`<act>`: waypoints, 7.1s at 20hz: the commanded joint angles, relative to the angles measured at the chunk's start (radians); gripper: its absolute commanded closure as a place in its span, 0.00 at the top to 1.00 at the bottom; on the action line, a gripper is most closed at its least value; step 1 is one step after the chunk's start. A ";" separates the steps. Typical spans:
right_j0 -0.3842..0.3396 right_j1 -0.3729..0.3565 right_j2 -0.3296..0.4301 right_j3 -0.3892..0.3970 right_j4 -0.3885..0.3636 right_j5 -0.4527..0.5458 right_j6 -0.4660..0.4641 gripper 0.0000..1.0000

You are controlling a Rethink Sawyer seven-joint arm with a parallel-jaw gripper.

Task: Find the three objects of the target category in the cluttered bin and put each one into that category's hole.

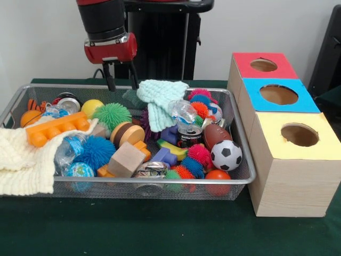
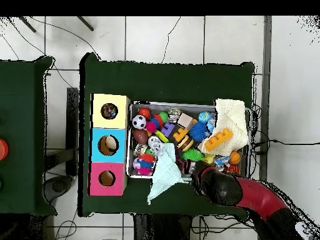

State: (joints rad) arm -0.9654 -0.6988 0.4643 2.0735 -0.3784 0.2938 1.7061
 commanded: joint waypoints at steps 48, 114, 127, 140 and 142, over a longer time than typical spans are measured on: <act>-0.091 0.004 0.288 -0.430 -0.249 0.511 -0.305 1.00; 0.114 0.230 0.031 -0.573 -0.482 0.275 -0.151 1.00; 0.061 0.339 0.055 -0.609 -0.450 0.326 -0.246 1.00; 0.031 0.364 0.076 -0.567 -0.487 0.155 -0.173 0.00; 0.055 0.352 0.058 -0.569 -0.497 0.168 -0.161 0.00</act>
State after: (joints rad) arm -0.9028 -0.4184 0.5158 1.4898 -0.8156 0.4721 1.6839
